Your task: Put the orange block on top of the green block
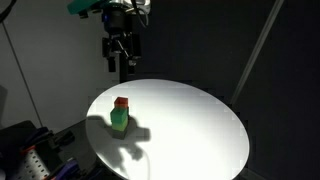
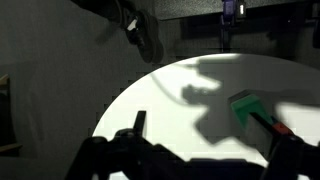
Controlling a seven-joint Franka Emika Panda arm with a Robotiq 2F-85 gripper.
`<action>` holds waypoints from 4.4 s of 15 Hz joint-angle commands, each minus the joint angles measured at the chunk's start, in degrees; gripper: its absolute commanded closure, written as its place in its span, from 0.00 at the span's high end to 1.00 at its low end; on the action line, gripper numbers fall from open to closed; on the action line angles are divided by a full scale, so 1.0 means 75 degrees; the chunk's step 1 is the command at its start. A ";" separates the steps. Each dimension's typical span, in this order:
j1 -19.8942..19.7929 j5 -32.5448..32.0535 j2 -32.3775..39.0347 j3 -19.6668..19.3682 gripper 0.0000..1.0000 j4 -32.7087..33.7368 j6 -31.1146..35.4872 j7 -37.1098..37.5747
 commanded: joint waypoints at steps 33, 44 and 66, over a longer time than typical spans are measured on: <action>0.0973 0.1399 -0.0176 -0.0179 1.00 -0.0076 0.1722 -0.0562; 0.1135 0.1977 -0.0003 -0.0145 1.00 -0.0058 0.1612 -0.1200; 0.1725 0.3171 -0.0309 -0.0820 1.00 -0.1130 0.3092 -0.3509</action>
